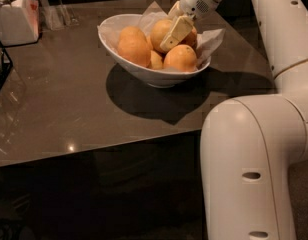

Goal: Pick orange from white bowl

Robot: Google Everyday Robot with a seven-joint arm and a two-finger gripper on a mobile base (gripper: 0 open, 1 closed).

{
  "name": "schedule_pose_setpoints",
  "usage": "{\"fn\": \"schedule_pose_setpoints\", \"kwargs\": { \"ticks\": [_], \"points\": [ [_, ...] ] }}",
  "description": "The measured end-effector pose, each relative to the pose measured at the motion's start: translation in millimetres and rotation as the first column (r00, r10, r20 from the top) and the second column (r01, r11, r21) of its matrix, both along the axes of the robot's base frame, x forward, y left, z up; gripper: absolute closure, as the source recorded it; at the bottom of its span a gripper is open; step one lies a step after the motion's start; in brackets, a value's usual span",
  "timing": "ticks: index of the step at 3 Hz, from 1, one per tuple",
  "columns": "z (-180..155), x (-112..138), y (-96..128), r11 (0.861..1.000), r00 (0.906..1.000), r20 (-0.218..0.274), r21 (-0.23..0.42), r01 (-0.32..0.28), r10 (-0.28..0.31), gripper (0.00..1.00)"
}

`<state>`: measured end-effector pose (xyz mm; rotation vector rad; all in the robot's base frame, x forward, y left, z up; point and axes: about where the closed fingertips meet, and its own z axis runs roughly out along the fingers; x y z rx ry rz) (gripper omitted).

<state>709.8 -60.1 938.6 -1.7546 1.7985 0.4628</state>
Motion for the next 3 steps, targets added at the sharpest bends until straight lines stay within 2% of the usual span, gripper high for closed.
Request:
{"fn": "schedule_pose_setpoints", "kwargs": {
  "ticks": [1, 2, 3],
  "points": [
    [-1.4, 1.3, -0.3, 1.0, 1.0, -0.007, 0.001, 0.001, -0.001, 1.0],
    [3.1, 0.4, -2.5, 1.0, 1.0, 0.008, 0.004, 0.004, -0.004, 1.0],
    [13.8, -3.7, -10.2, 1.0, 0.999, 0.045, 0.024, 0.005, -0.006, 1.0]
  ]
}}
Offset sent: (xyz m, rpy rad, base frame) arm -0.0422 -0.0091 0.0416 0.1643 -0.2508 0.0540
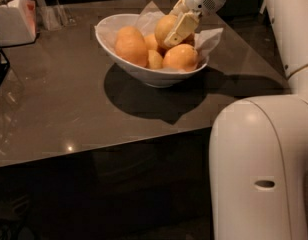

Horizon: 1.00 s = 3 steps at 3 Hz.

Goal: Pick orange from white bowl

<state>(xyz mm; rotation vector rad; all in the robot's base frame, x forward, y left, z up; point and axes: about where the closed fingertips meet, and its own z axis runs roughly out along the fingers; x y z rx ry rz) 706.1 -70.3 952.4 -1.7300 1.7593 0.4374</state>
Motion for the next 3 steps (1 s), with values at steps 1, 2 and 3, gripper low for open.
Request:
{"fn": "schedule_pose_setpoints", "kwargs": {
  "ticks": [1, 2, 3],
  "points": [
    [36.1, -13.2, -25.9, 1.0, 0.989, 0.146, 0.024, 0.015, -0.019, 1.0],
    [36.2, -13.2, -25.9, 1.0, 0.989, 0.147, 0.024, 0.015, -0.019, 1.0],
    [43.8, -17.7, -26.0, 1.0, 0.9856, 0.168, 0.026, 0.018, -0.022, 1.0]
  ]
}}
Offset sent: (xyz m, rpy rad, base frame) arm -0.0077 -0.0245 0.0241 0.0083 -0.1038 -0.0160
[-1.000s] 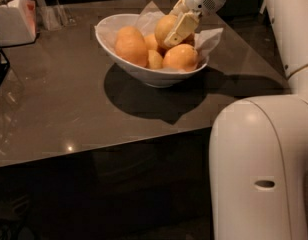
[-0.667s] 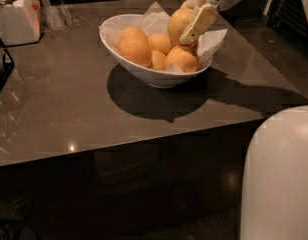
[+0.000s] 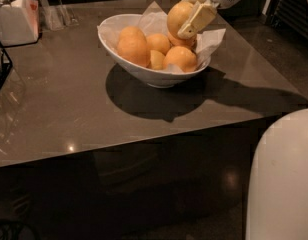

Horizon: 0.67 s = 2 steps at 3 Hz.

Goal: Pick orange from white bowl

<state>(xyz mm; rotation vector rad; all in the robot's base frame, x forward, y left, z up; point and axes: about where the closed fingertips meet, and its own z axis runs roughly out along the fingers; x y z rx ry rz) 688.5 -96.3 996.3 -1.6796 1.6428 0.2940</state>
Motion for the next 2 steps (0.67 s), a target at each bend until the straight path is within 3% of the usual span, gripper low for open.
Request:
{"fn": "schedule_pose_setpoints", "kwargs": {
  "ticks": [1, 2],
  "points": [
    [27.7, -23.3, -15.4, 0.999, 0.9962, 0.078, 0.031, 0.035, -0.037, 1.0],
    [42.6, -40.0, -20.1, 0.997, 0.9909, 0.122, 0.06, 0.05, -0.057, 1.0]
  ]
}}
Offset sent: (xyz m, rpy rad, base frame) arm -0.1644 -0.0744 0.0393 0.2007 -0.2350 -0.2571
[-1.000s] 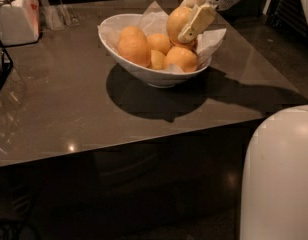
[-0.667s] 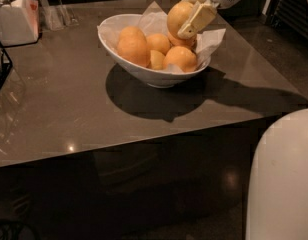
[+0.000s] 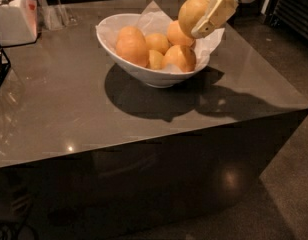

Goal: Pick orange from white bowl

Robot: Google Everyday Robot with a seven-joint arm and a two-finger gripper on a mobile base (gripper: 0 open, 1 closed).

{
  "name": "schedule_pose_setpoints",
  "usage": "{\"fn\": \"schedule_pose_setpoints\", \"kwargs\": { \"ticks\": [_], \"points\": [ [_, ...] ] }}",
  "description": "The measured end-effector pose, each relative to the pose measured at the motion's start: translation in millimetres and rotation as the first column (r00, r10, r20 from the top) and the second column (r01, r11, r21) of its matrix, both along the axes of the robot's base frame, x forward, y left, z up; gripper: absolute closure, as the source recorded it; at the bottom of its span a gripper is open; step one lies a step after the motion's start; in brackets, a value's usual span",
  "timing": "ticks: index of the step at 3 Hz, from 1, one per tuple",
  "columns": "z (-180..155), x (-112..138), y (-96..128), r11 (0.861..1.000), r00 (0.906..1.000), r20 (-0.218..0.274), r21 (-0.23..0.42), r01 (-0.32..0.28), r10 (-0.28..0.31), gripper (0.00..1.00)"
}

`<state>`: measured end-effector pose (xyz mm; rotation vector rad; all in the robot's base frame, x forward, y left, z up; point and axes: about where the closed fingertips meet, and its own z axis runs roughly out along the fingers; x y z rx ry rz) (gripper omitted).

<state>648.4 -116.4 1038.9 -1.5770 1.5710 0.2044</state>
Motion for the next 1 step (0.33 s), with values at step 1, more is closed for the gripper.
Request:
{"fn": "schedule_pose_setpoints", "kwargs": {
  "ticks": [1],
  "points": [
    [0.0, 0.0, 0.0, 1.0, 1.0, 0.0, 0.0, 0.0, 0.0, 1.0]
  ]
}}
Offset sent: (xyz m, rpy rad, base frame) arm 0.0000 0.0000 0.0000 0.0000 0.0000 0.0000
